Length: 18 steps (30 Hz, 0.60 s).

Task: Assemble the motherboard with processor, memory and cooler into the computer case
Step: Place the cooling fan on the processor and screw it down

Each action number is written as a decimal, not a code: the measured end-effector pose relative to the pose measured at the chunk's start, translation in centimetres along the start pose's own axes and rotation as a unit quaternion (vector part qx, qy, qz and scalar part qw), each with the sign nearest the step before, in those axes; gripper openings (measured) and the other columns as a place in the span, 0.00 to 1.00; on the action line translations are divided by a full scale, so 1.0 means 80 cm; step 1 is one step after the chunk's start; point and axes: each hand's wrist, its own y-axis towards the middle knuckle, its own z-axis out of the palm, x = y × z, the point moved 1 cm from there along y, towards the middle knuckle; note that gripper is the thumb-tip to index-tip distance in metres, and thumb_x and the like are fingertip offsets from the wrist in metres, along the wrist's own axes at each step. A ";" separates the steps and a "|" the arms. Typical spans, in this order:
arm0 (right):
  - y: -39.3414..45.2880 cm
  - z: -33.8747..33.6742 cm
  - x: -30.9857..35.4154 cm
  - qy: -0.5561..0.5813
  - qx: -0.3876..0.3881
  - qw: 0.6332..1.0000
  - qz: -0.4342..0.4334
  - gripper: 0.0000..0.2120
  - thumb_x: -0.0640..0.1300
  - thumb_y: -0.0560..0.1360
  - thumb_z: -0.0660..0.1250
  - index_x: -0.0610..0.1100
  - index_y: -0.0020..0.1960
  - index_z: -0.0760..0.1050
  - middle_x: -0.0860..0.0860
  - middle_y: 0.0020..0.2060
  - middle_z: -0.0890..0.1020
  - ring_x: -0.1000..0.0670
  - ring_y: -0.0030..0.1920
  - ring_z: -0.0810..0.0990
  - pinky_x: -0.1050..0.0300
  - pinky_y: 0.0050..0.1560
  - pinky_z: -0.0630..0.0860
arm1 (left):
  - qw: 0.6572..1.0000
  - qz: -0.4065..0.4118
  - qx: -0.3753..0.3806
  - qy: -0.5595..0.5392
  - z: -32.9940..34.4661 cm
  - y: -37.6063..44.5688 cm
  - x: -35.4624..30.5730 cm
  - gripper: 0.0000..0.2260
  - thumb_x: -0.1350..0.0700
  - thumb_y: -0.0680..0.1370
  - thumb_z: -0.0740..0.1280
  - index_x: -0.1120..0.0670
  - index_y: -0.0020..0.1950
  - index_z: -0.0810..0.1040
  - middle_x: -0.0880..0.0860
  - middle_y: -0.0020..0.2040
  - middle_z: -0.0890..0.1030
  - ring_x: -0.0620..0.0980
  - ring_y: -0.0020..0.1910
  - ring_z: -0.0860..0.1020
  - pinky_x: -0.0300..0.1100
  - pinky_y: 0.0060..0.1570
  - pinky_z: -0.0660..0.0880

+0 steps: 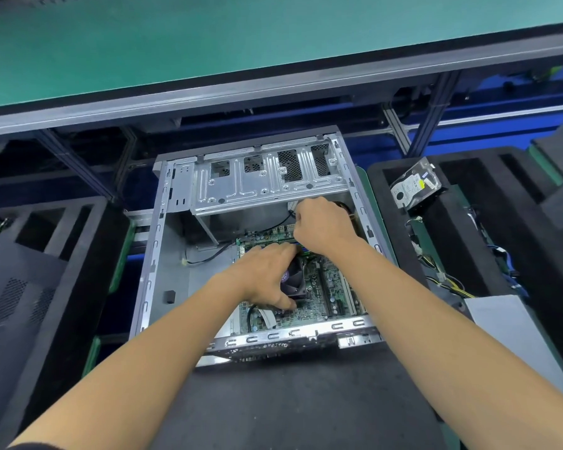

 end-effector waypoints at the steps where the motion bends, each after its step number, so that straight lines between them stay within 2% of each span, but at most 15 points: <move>1: 0.000 0.000 0.000 -0.001 0.004 1.000 -0.003 0.08 0.39 0.75 0.62 0.41 0.51 0.78 0.44 0.46 0.80 0.43 0.39 0.74 0.54 0.38 0.71 | 1.000 0.001 -0.001 -0.001 0.001 -0.001 0.001 0.40 0.35 0.62 0.72 0.54 0.64 0.63 0.50 0.58 0.72 0.52 0.56 0.71 0.48 0.55 0.68; 3: -0.002 0.001 0.000 -0.002 0.018 1.000 -0.009 0.08 0.40 0.76 0.62 0.41 0.52 0.78 0.44 0.45 0.79 0.43 0.40 0.75 0.54 0.38 0.71 | 1.000 0.003 -0.001 -0.010 0.003 -0.002 0.003 0.40 0.35 0.62 0.72 0.54 0.65 0.62 0.50 0.59 0.72 0.52 0.57 0.71 0.47 0.54 0.67; 7: -0.009 0.004 0.003 0.000 0.088 0.996 -0.032 0.07 0.38 0.73 0.62 0.39 0.44 0.78 0.46 0.36 0.77 0.41 0.38 0.78 0.56 0.33 0.70 | 1.000 0.001 0.012 -0.014 0.002 -0.001 0.005 0.43 0.36 0.62 0.73 0.54 0.68 0.60 0.51 0.61 0.71 0.52 0.58 0.70 0.46 0.56 0.67; 10: -0.010 0.007 0.004 0.020 0.148 0.988 -0.046 0.10 0.37 0.72 0.61 0.39 0.47 0.80 0.43 0.43 0.81 0.41 0.43 0.80 0.50 0.39 0.78 | 1.000 0.003 0.011 -0.014 -0.001 -0.005 0.001 0.42 0.34 0.63 0.72 0.53 0.67 0.61 0.50 0.58 0.71 0.51 0.57 0.70 0.45 0.55 0.65; 12: -0.008 0.009 0.001 0.032 0.161 0.985 -0.052 0.12 0.36 0.72 0.59 0.40 0.49 0.79 0.43 0.46 0.81 0.41 0.45 0.80 0.47 0.44 0.80 | 0.992 -0.013 0.013 -0.126 -0.007 -0.012 0.001 0.39 0.32 0.65 0.70 0.51 0.68 0.62 0.47 0.53 0.72 0.51 0.55 0.70 0.45 0.53 0.65; 14: -0.005 0.011 0.001 0.044 0.163 0.984 -0.054 0.13 0.38 0.74 0.58 0.42 0.54 0.77 0.44 0.49 0.80 0.42 0.46 0.78 0.49 0.45 0.77 | 0.962 -0.066 -0.034 -0.263 -0.015 -0.019 0.011 0.31 0.38 0.71 0.66 0.50 0.70 0.64 0.50 0.55 0.75 0.52 0.58 0.71 0.46 0.55 0.65; 15: -0.004 0.013 0.001 0.048 0.167 0.983 -0.057 0.12 0.40 0.75 0.58 0.43 0.56 0.75 0.44 0.50 0.79 0.43 0.47 0.77 0.50 0.45 0.76 | 0.951 -0.099 -0.080 -0.283 -0.020 -0.023 0.020 0.25 0.44 0.75 0.65 0.51 0.69 0.67 0.51 0.57 0.76 0.52 0.59 0.72 0.45 0.56 0.66; 17: -0.002 0.019 0.004 0.046 0.186 0.979 -0.074 0.11 0.48 0.78 0.61 0.43 0.56 0.74 0.45 0.49 0.79 0.45 0.46 0.77 0.51 0.46 0.75 | 0.935 -0.156 -0.153 -0.280 -0.028 -0.032 0.042 0.11 0.57 0.78 0.61 0.54 0.61 0.74 0.53 0.54 0.79 0.50 0.51 0.76 0.41 0.48 0.71; 18: -0.001 0.022 0.005 0.043 0.205 0.974 -0.087 0.13 0.53 0.78 0.62 0.43 0.55 0.74 0.47 0.49 0.79 0.46 0.47 0.77 0.51 0.47 0.75 | 0.928 -0.179 -0.165 -0.283 -0.030 -0.038 0.051 0.10 0.62 0.78 0.59 0.55 0.56 0.77 0.53 0.50 0.81 0.48 0.44 0.77 0.37 0.42 0.71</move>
